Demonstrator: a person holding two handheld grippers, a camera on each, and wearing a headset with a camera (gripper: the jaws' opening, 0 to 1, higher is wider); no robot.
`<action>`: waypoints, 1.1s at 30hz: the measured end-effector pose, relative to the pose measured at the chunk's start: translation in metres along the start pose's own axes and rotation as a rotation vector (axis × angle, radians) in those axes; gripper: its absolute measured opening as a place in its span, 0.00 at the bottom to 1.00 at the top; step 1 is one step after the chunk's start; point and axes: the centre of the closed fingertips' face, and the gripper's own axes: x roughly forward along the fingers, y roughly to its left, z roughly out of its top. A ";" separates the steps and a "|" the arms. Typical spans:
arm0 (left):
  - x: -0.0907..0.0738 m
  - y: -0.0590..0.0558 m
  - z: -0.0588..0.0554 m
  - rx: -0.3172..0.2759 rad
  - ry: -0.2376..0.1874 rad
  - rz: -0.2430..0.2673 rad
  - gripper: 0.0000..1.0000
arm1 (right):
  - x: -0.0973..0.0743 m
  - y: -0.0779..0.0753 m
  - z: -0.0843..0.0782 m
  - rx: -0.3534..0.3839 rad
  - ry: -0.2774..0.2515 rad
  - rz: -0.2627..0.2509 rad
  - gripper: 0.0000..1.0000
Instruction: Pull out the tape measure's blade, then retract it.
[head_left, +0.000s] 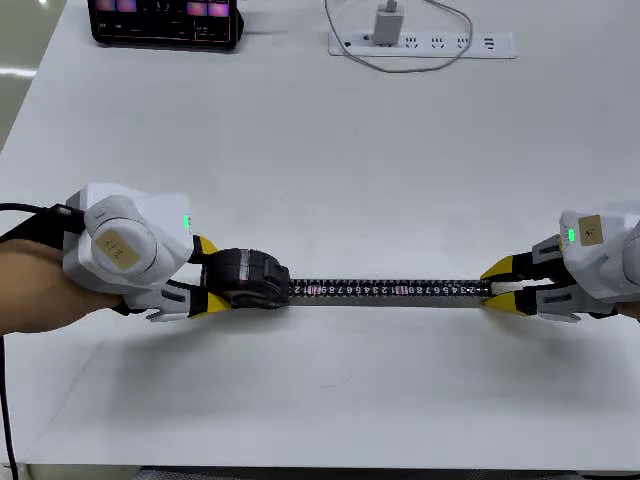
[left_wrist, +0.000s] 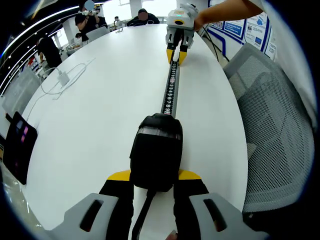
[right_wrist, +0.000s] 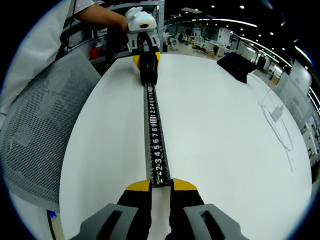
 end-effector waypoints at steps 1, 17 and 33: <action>0.000 0.000 0.000 0.000 0.000 0.000 0.25 | -0.001 -0.001 -0.001 0.002 0.002 0.000 0.09; 0.001 0.001 0.003 -0.007 -0.004 0.012 0.26 | 0.000 -0.003 -0.005 0.022 0.038 0.021 0.10; 0.001 0.000 0.003 -0.009 -0.006 0.037 0.27 | 0.000 -0.002 -0.006 -0.008 0.090 0.034 0.12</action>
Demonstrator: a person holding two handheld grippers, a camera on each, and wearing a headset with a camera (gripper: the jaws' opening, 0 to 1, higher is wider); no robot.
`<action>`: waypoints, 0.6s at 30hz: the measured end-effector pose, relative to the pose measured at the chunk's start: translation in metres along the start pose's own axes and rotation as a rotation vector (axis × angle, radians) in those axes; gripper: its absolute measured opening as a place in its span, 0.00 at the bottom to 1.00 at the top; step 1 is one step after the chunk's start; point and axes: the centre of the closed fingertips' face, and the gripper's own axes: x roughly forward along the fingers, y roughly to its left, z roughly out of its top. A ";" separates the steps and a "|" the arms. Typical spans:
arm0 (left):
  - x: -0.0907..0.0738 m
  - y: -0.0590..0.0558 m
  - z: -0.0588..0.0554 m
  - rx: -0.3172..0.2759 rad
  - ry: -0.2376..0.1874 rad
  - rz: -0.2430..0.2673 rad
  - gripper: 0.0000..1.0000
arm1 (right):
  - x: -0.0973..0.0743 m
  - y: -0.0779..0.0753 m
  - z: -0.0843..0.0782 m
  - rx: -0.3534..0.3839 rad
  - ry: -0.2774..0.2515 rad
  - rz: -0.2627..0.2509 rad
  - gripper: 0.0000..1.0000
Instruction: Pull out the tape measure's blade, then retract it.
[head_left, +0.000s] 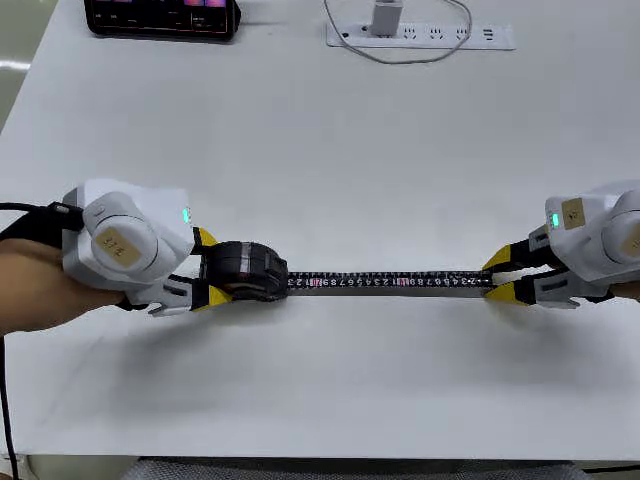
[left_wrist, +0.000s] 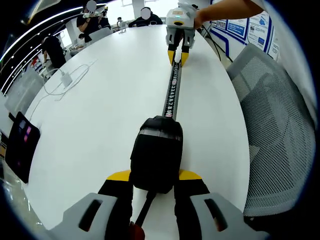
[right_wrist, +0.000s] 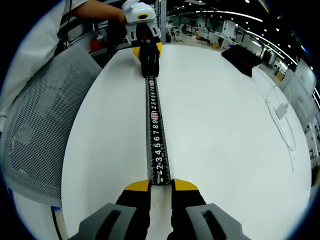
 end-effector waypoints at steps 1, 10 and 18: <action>0.000 0.000 0.000 0.001 0.000 0.001 0.27 | 0.000 0.000 0.000 0.001 0.000 0.001 0.12; 0.001 0.002 0.002 0.007 -0.005 0.018 0.28 | -0.002 -0.003 0.004 0.041 -0.013 -0.004 0.19; 0.002 0.002 0.002 -0.006 -0.007 0.015 0.29 | -0.002 -0.002 0.004 0.059 -0.019 -0.005 0.21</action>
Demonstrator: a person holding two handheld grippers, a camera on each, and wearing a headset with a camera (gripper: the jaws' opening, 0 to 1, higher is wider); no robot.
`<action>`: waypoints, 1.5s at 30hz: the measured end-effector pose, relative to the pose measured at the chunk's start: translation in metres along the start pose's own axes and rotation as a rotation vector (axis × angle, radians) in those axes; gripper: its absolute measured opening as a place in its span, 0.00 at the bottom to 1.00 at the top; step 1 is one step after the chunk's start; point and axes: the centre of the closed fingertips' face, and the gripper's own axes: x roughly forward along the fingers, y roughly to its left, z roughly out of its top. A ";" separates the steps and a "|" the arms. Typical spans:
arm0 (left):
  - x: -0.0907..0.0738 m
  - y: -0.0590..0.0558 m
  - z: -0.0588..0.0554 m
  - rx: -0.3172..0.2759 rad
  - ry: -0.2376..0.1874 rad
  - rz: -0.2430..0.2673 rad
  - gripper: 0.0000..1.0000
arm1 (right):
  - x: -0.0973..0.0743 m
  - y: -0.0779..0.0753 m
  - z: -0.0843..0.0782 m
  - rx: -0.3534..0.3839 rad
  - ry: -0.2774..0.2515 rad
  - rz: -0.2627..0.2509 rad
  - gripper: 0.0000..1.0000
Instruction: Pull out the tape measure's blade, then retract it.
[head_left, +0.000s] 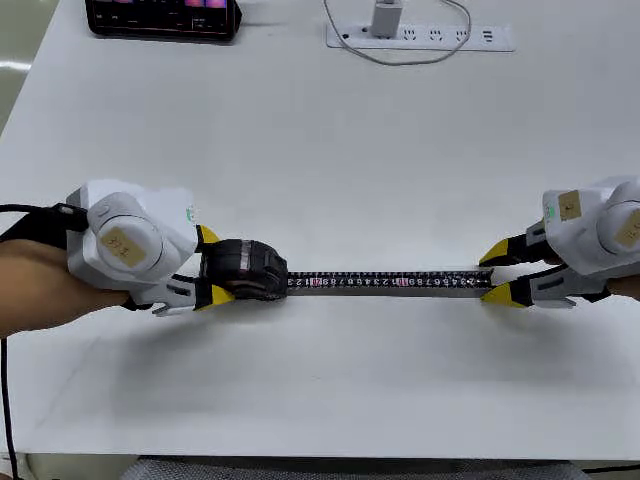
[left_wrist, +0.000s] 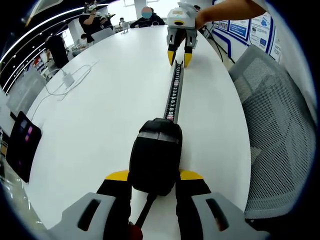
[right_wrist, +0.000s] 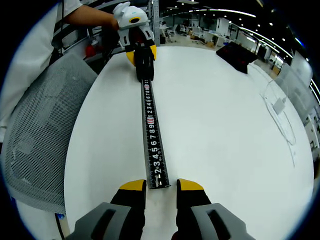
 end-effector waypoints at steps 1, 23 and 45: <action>0.000 -0.001 0.000 -0.002 -0.002 -0.002 0.30 | -0.001 0.000 0.000 0.010 -0.006 -0.003 0.21; -0.004 -0.002 -0.004 -0.030 -0.003 0.015 0.37 | -0.006 0.003 0.004 0.067 -0.029 -0.008 0.31; -0.028 0.001 0.001 -0.212 -0.109 0.085 0.56 | -0.016 0.002 0.015 0.160 -0.114 -0.118 0.53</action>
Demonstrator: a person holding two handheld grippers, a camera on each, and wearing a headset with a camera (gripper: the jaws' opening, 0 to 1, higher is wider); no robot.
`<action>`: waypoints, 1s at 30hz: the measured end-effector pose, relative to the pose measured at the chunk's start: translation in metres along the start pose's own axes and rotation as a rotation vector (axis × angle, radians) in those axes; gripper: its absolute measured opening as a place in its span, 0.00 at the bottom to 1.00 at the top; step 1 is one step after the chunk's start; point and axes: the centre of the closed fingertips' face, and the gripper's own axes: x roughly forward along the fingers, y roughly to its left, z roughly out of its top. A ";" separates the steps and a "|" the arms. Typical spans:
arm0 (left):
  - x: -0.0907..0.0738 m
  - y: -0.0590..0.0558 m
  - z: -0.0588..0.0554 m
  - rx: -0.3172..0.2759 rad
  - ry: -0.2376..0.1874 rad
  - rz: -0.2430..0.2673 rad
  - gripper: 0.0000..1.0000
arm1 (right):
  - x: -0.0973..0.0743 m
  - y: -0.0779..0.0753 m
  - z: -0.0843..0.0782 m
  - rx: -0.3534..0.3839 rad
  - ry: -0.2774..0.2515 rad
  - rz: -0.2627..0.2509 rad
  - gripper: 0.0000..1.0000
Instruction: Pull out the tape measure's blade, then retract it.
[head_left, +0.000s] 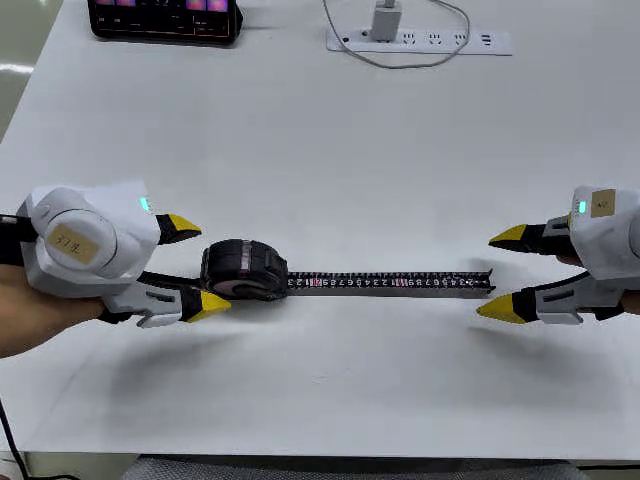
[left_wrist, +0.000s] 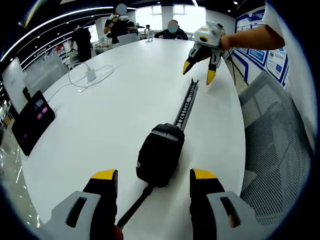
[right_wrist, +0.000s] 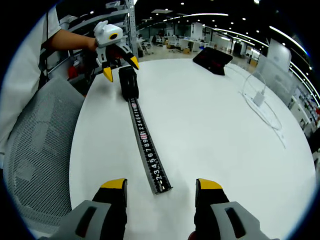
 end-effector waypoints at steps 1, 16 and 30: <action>0.000 -0.001 -0.001 -0.005 0.000 0.003 0.58 | 0.000 0.000 0.000 0.006 -0.001 -0.006 0.54; -0.015 -0.011 0.003 -0.145 -0.072 0.031 0.76 | -0.011 0.007 0.006 0.073 -0.057 -0.056 0.71; -0.025 -0.009 0.005 -0.184 -0.137 0.117 0.79 | -0.023 0.013 0.013 0.136 -0.124 -0.119 0.73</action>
